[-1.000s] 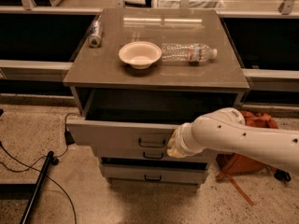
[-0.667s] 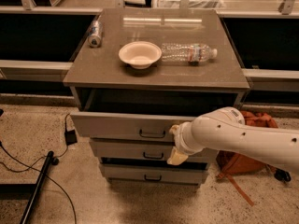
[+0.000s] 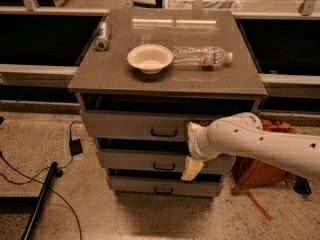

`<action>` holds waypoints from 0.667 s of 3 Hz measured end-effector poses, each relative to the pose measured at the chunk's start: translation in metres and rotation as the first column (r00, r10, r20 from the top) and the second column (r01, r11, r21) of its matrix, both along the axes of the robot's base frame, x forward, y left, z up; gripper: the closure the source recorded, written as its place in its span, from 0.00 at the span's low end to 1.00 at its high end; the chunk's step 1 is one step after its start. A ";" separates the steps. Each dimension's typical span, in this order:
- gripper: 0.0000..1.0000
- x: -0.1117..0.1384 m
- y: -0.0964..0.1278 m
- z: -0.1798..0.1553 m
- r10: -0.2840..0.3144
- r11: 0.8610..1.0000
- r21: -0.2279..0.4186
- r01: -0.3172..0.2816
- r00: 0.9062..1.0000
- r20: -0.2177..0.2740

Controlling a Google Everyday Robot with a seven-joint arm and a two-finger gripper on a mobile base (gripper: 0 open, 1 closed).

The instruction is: Close top drawer

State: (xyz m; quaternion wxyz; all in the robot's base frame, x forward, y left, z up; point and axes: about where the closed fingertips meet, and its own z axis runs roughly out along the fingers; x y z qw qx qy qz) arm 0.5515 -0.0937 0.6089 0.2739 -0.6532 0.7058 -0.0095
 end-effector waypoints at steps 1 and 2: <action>0.00 -0.008 -0.006 0.004 0.014 1.000 0.027 -0.014 1.000 0.005; 0.00 -0.031 -0.007 0.009 0.046 0.990 0.135 -0.041 0.998 -0.033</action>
Offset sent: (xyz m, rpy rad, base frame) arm -0.0724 -0.0168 0.0212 0.2552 0.0560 0.1788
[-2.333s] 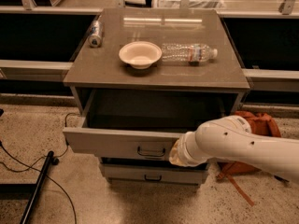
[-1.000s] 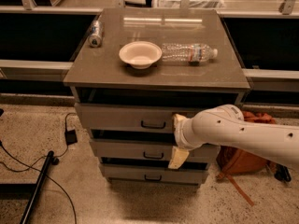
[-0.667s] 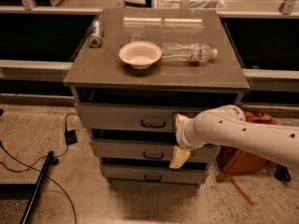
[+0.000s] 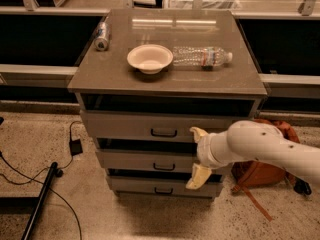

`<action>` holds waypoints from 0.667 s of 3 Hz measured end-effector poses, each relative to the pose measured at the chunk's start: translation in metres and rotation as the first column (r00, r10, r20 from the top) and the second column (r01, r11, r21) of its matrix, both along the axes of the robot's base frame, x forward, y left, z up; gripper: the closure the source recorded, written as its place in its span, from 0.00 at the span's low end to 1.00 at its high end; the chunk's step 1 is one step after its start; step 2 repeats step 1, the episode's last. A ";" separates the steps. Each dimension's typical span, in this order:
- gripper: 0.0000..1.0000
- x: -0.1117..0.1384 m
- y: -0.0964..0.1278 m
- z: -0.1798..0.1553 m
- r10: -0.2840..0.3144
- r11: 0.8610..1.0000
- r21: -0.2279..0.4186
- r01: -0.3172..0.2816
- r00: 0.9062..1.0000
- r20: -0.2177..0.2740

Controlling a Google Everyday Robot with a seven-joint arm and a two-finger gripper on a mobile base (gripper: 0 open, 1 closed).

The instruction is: Close top drawer

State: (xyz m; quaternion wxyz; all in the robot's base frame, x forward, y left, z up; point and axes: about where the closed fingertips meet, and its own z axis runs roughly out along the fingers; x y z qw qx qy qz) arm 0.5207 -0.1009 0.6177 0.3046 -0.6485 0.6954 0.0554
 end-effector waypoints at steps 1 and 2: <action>0.00 -0.010 -0.013 0.003 0.027 1.000 -0.004 -0.027 0.999 0.023; 0.00 -0.010 -0.013 0.003 0.027 1.000 -0.004 -0.027 0.999 0.023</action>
Offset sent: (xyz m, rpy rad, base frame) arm 0.0000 0.0000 0.0000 0.0000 0.0000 0.0000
